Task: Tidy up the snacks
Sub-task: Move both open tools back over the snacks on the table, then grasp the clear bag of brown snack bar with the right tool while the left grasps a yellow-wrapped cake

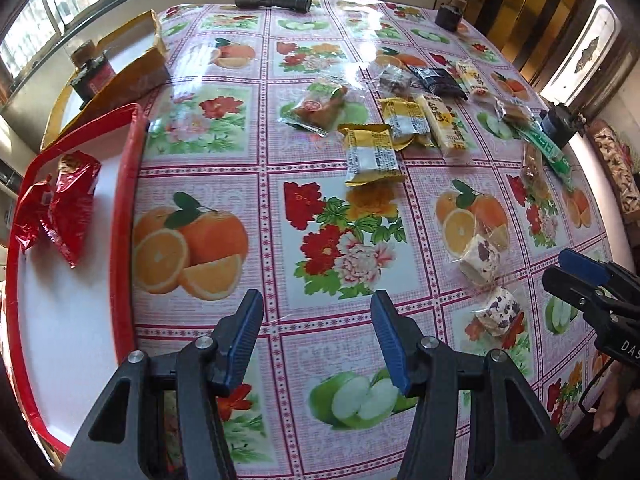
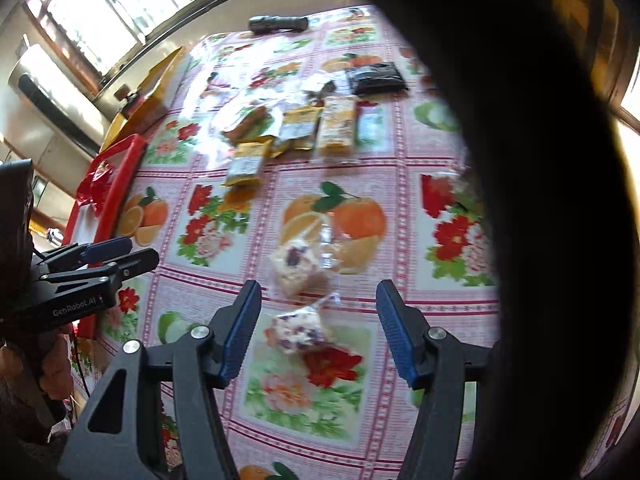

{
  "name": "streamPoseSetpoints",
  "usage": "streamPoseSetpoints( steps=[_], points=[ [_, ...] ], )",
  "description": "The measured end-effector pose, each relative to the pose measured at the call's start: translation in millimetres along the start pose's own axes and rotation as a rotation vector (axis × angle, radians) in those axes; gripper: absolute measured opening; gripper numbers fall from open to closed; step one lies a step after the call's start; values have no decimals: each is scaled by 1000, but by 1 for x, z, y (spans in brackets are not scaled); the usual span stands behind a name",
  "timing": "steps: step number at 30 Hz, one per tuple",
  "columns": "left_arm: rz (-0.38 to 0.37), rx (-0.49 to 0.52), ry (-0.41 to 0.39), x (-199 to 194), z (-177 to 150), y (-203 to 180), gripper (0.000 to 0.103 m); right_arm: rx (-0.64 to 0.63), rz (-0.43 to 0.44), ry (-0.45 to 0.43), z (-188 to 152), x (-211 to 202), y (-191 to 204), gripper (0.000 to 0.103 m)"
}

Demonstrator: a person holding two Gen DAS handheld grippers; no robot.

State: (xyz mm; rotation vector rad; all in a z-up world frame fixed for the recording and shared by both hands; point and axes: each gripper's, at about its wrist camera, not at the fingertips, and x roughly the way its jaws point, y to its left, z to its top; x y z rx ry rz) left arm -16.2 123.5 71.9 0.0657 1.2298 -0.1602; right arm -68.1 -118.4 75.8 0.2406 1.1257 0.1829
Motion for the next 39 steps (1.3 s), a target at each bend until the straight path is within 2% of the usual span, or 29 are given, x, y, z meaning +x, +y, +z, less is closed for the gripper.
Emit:
streamPoseSetpoints(
  steps=[5,10,17,26,27,28,29,33,39],
  points=[
    [-16,-25,5,10,25,-14,56,61,-18,-4,-4,-3,-33,61],
    [-27,-74,-4,19,66,-19,56,86,-17,-10,-5,-4,-51,61],
    [-68,-132,80,53,103,-26,56,99,-9,-11,0,0,-63,61],
    [-38,-115,122,78,107,-36,54,140,-39,-34,20,1,-92,61],
    [-39,-109,107,76,106,-37,52,144,-51,-40,23,2,-95,61],
    [-47,-104,111,78,107,-39,44,143,-62,-47,27,3,-98,61],
    [-38,-101,102,77,107,-40,41,143,-75,-54,32,3,-100,61],
    [-63,-111,95,79,109,-42,40,164,-111,-76,53,13,-103,61],
    [-97,-116,103,76,105,-31,39,233,-175,-43,79,42,-107,60]
  ],
)
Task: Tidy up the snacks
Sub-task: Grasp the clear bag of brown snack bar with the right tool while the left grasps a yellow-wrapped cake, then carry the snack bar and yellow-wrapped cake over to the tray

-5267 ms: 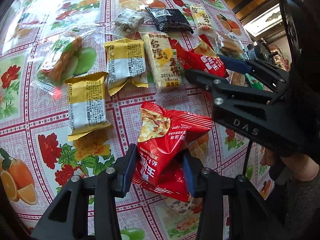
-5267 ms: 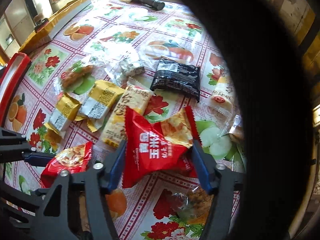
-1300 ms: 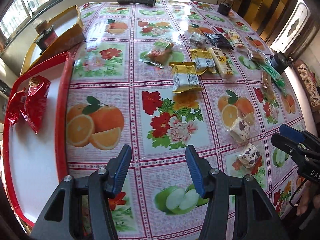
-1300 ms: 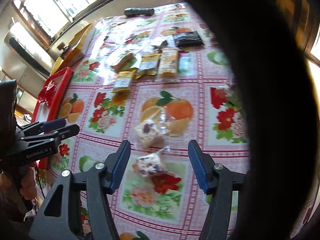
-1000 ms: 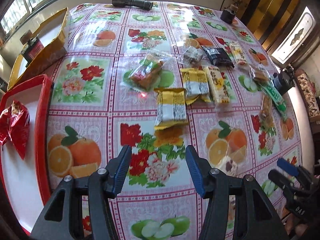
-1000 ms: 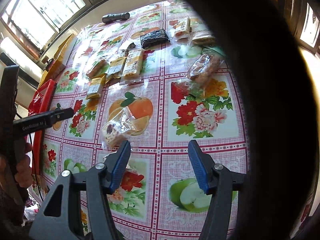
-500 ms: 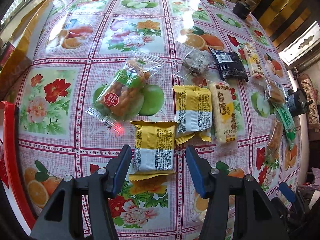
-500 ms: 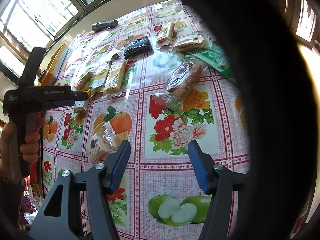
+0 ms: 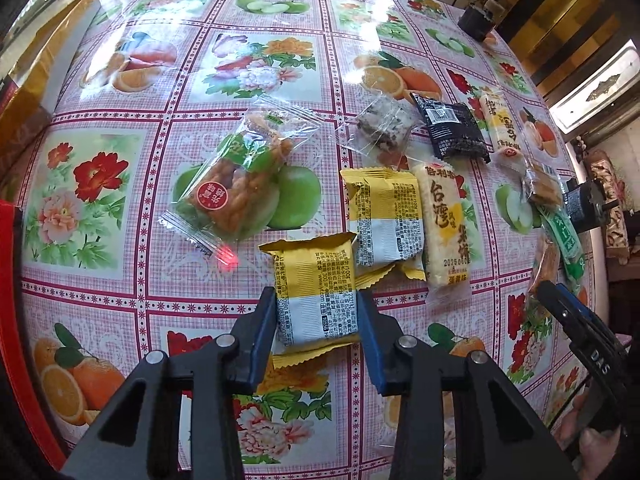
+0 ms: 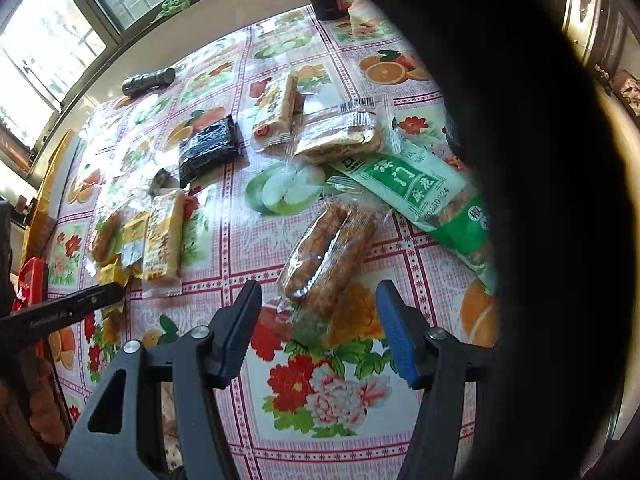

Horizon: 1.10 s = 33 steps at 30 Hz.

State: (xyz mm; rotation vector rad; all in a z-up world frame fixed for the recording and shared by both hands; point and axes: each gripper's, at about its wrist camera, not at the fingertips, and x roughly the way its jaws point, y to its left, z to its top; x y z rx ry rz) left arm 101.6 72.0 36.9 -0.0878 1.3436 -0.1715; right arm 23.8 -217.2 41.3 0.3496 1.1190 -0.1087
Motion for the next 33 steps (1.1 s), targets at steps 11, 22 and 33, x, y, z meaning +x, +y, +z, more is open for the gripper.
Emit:
streamPoseSetpoints(
  steps=[11,22,33],
  points=[
    [-45,-5,11,-6,-9,13,39,-122,-147,-25,12,16,21,35],
    [-57,8,25,-18,-41,24,39,-140,-40,-25,-22,-7,17,35],
    [-77,85,38,-38,-109,30,39,-180,38,-24,-69,-38,33,35]
  ],
)
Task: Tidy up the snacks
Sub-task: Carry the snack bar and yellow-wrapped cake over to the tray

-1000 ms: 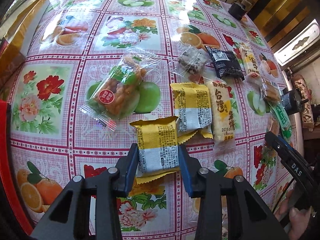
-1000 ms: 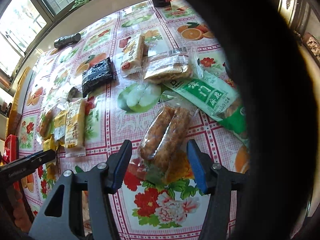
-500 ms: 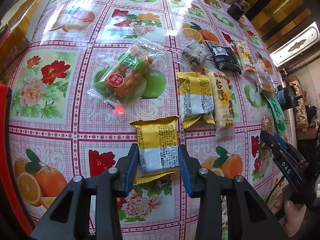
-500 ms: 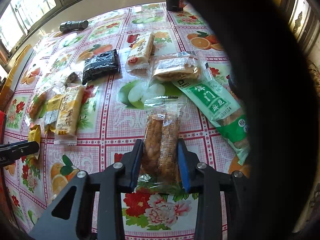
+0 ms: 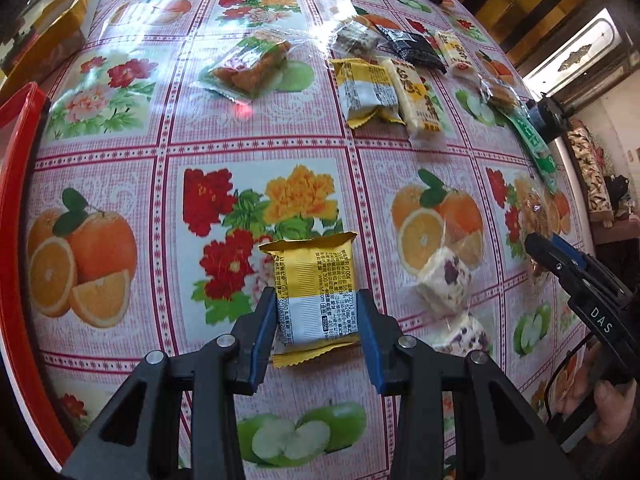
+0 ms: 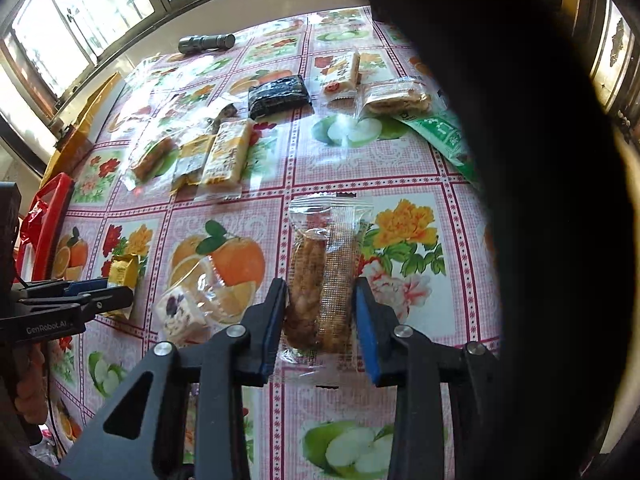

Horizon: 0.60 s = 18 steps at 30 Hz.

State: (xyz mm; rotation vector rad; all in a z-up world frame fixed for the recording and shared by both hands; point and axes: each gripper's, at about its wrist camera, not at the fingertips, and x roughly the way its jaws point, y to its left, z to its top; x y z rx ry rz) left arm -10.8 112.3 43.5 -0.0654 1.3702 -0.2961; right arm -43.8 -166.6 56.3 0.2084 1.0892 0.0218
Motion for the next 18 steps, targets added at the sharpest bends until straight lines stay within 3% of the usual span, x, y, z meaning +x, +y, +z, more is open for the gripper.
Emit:
streamPoseSetpoints(
  steps=[18],
  points=[
    [-10,74,-41,-44,-75,17,39,-56,112,61,-58,-27,55,35]
  ],
)
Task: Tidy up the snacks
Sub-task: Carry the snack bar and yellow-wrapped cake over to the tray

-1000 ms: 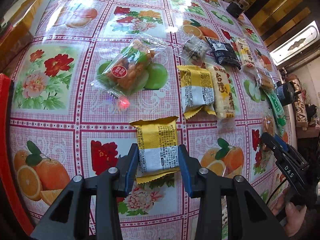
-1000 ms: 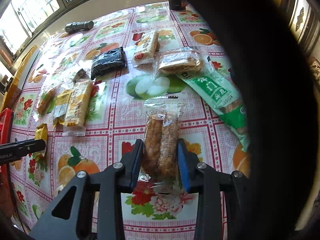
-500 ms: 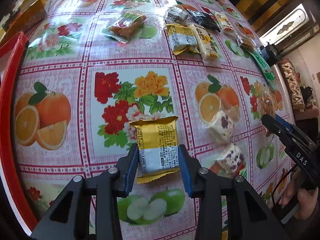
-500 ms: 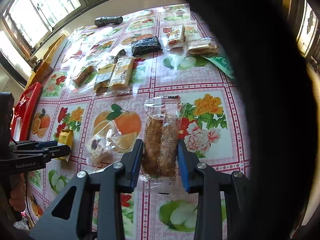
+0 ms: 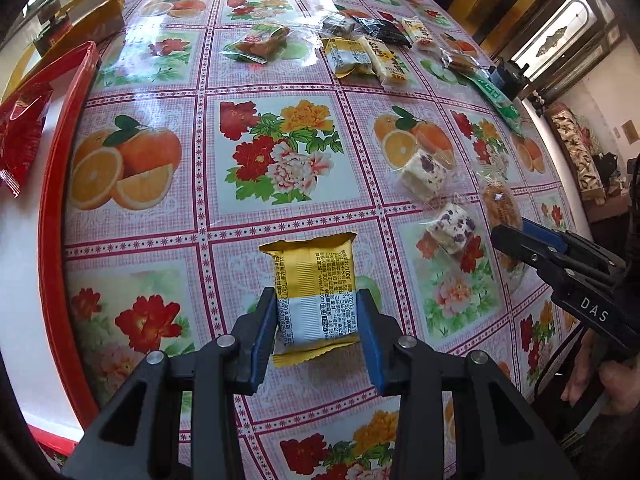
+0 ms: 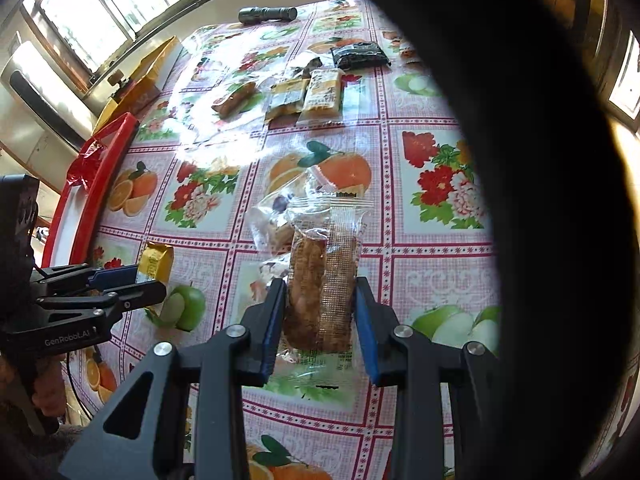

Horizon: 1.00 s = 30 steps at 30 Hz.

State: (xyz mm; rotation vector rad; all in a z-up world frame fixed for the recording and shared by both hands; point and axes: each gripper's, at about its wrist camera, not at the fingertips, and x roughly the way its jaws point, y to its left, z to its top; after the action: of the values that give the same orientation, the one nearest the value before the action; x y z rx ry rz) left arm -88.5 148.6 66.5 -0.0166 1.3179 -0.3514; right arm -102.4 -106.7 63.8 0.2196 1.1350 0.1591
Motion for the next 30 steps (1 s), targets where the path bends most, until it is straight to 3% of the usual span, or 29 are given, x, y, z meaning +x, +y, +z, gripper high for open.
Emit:
streamPoseSetpoints(
  steps=[18,30],
  points=[
    [-6,11,-89,-45,-27,13,39,-91,110,36,2,-2,77,36],
    [5,-64,-178,-87,-35,53,39,-220,211,23,20,-4,156,36]
  ],
)
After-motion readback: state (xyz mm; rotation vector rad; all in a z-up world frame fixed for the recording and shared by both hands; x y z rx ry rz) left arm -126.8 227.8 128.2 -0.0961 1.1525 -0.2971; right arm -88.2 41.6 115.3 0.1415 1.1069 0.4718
